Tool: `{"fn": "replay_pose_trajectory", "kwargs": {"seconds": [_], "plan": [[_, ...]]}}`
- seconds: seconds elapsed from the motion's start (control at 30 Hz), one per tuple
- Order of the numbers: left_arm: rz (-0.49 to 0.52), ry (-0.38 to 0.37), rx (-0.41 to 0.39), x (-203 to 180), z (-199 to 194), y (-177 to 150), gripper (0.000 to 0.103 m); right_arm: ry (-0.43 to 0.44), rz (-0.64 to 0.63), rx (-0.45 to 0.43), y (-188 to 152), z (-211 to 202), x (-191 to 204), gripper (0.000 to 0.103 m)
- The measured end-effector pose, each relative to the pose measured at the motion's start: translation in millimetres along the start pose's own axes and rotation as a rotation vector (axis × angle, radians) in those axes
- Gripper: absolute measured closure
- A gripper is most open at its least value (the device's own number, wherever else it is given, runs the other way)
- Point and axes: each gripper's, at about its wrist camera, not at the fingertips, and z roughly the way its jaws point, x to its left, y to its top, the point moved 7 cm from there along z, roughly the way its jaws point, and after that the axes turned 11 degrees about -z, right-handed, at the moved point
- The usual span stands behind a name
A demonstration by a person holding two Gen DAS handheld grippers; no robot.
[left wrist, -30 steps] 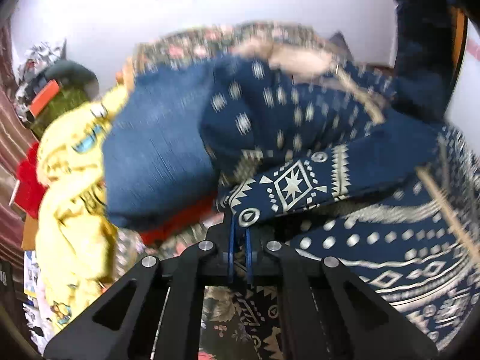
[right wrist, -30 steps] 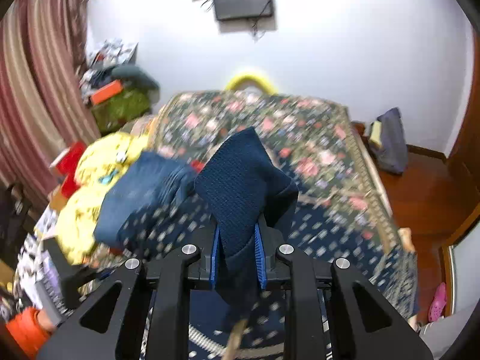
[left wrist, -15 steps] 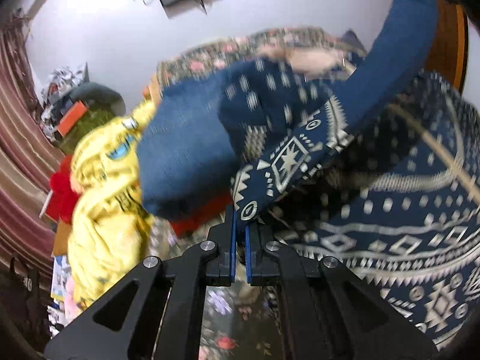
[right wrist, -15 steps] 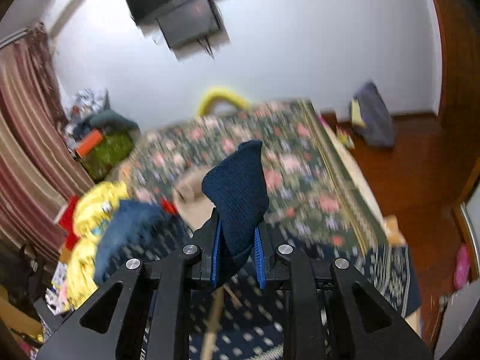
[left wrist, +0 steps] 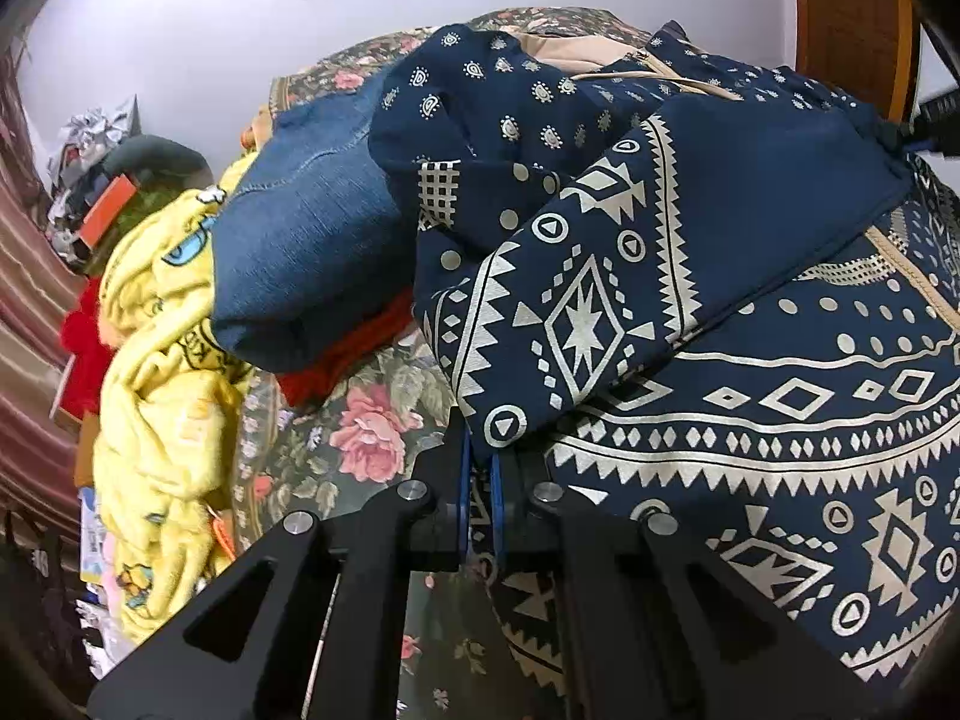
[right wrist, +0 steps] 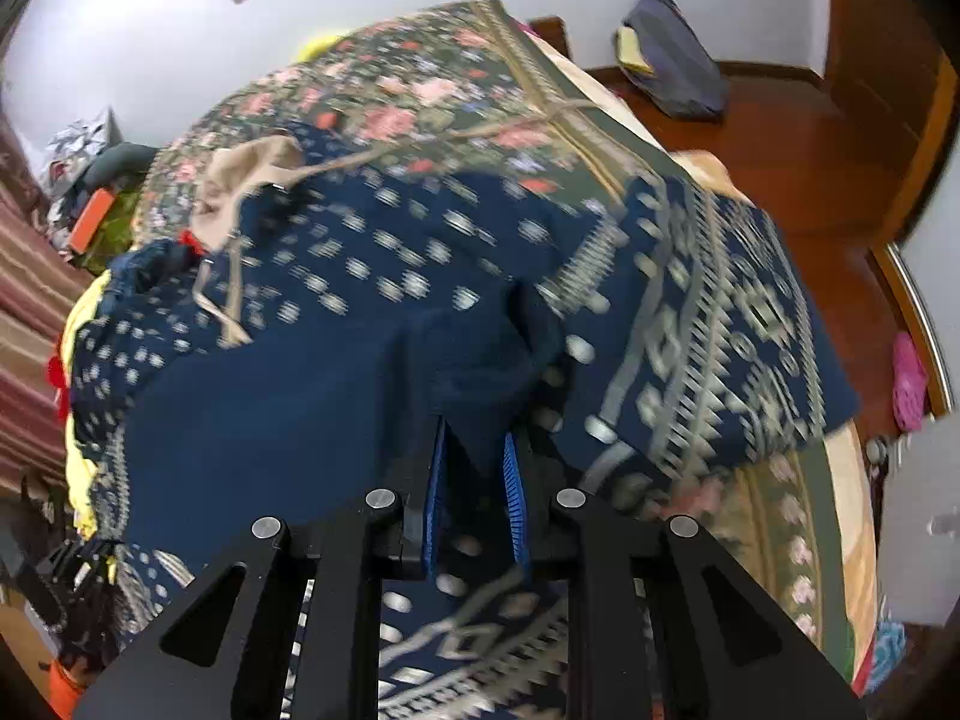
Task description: Fold large clothes
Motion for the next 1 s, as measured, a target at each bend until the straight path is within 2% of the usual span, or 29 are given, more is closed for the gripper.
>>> {"fn": "replay_pose_trajectory", "kwargs": {"seconds": [0.17,0.33,0.4,0.43,0.47,0.5,0.67,0.77,0.9,1.0], "plan": [[-0.037,-0.050,0.037,-2.6,-2.3,3.7,0.098,0.004,0.016,0.018,-9.8,-0.2,-13.0,0.086],[-0.026,-0.066,0.080,-3.2,-13.9,3.8,0.080,-0.050,-0.057,0.012,-12.5,-13.4,-7.7,0.086],[-0.038,-0.087,0.086,-1.7,-22.2,7.0,0.058,-0.046,-0.063,0.009,-12.3,-19.5,-6.7,0.086],[-0.047,-0.096,0.082,-0.8,-27.3,10.5,0.053,-0.041,-0.060,0.005,-11.9,-24.0,-6.8,0.084],[-0.052,-0.101,0.077,-0.6,-31.2,13.1,0.047,-0.036,-0.054,-0.002,-11.0,-29.3,-7.4,0.081],[-0.059,-0.114,0.063,-0.6,-38.4,18.9,0.046,-0.029,-0.048,-0.015,-9.7,-35.5,-8.4,0.079],[-0.067,-0.151,0.010,-9.6,-60.5,54.3,0.040,-0.048,-0.026,-0.111,2.9,-72.8,-16.5,0.043],[-0.073,-0.171,-0.033,-22.9,-65.7,81.3,0.035,-0.081,-0.004,-0.183,9.4,-101.2,-28.6,0.031],[-0.071,-0.213,-0.047,-48.9,-62.1,108.4,0.034,-0.120,0.042,-0.233,14.7,-121.8,-47.2,0.025],[-0.075,-0.254,-0.030,-70.3,-53.0,120.3,0.033,-0.142,0.073,-0.229,10.0,-119.9,-65.0,0.024]]}}
